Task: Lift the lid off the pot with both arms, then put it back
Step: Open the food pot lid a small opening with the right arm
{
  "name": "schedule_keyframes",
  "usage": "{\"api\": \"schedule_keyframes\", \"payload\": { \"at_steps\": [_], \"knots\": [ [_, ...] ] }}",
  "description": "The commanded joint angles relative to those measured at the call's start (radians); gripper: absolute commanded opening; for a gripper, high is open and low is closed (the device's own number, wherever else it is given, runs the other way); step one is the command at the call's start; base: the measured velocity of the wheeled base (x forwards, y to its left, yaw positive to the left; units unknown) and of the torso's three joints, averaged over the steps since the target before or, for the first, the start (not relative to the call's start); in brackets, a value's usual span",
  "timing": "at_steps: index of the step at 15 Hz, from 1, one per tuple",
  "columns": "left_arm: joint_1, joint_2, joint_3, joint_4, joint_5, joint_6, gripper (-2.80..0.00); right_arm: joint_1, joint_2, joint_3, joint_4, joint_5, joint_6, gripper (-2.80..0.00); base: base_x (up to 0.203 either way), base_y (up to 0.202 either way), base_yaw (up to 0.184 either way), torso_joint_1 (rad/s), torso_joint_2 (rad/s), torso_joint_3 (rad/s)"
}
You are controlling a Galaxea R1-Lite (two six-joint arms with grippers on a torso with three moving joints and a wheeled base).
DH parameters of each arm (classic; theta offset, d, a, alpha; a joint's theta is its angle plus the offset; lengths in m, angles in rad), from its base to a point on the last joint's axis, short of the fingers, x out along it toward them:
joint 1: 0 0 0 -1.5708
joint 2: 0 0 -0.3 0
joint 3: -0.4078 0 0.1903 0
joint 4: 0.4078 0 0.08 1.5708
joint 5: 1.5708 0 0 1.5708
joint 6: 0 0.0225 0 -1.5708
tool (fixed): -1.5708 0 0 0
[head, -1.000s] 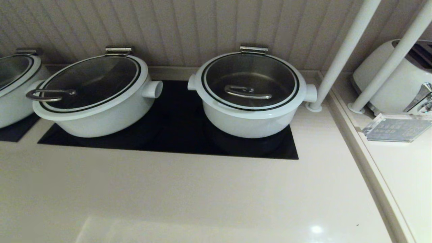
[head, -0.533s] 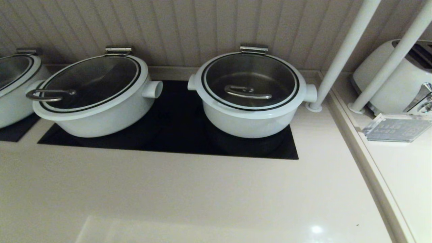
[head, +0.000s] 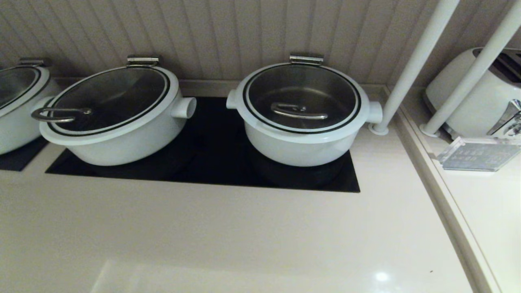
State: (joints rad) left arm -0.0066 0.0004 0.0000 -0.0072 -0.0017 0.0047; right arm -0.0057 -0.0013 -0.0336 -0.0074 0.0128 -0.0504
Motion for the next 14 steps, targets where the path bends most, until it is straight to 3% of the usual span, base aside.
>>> {"api": "schedule_keyframes", "payload": {
  "at_steps": [1, 4, 8, 11, 14],
  "knots": [
    [0.0, 0.0, 0.0, 0.0, 0.0, 0.0, -2.8, 0.004, 0.002, -0.067, 0.024, 0.002, -0.002, -2.8, 0.0, 0.0, 0.0, 0.0, 0.0, 0.0],
    [0.0, 0.0, 0.0, 0.0, 0.0, 0.0, -2.8, 0.008, 0.048, -0.212, 0.1, 0.054, -0.002, -2.8, 0.0, 0.0, 0.0, 0.0, 0.0, 0.0],
    [-0.001, 0.0, 0.0, 0.0, 0.0, 0.0, -2.8, 0.007, 0.246, -0.367, 0.107, 0.24, -0.015, -2.8, 0.0, 0.0, 0.0, 0.0, 0.0, 0.0],
    [0.0, 0.0, 0.0, 0.0, 0.0, 0.0, -2.8, 0.007, 0.398, -0.443, 0.067, 0.411, -0.019, -2.8, 0.0, 0.0, 0.0, 0.0, 0.0, 0.0],
    [0.0, 0.0, 0.0, 0.0, 0.0, 0.0, -2.8, 0.007, 0.538, -0.454, -0.056, 0.531, -0.015, -2.8, 0.0, 0.0, 0.0, 0.0, 0.0, 0.0]
  ]
}}
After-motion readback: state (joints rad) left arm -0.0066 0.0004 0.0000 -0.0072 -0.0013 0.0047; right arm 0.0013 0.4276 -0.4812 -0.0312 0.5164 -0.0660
